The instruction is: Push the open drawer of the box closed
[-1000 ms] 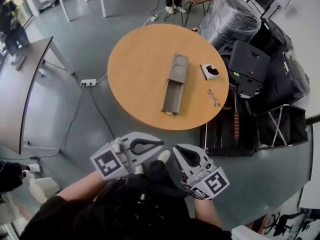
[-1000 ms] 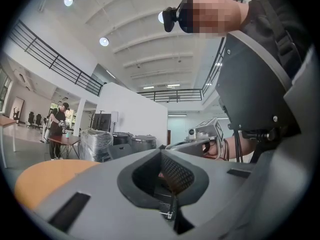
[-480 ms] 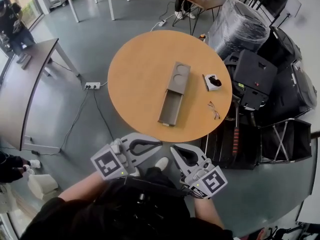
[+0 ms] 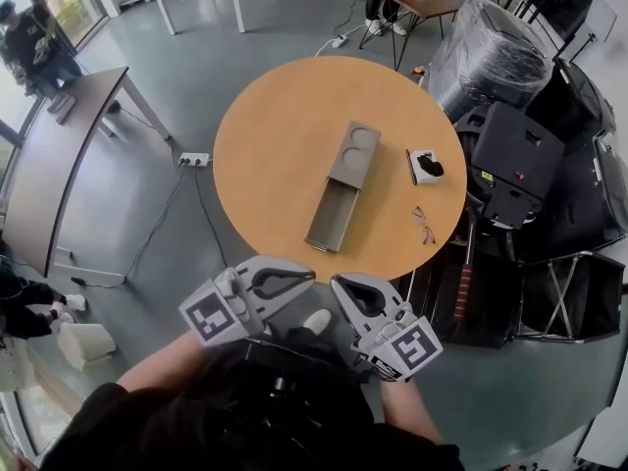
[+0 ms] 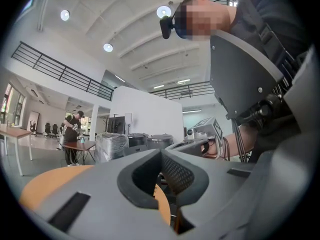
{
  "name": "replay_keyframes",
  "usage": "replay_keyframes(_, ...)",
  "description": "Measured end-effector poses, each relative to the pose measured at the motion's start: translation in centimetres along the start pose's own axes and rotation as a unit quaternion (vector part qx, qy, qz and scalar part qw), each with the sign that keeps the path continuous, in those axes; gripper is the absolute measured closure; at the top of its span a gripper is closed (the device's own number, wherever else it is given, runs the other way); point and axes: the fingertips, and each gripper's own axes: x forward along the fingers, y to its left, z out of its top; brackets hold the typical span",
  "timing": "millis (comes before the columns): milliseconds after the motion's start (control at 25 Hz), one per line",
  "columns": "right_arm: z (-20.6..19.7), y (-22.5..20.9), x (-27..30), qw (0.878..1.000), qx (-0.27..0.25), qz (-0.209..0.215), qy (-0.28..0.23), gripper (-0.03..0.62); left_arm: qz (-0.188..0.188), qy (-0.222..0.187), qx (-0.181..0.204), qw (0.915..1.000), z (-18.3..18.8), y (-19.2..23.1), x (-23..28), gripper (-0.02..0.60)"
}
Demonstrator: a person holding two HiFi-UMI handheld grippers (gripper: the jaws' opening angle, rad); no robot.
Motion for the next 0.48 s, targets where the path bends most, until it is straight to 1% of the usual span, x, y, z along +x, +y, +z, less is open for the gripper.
replay_keyframes(200,-2.1,-2.2,-0.1,1.000,0.011,0.009,0.005,0.580,0.020,0.012,0.004,0.9997,-2.0,0.9,1.4,0.549)
replay_keyframes(480,-6.8,-5.7,1.9,0.999,0.044,-0.004,0.020,0.580,0.046,0.012,-0.010,0.9988,-5.7,4.4,2.1,0.549)
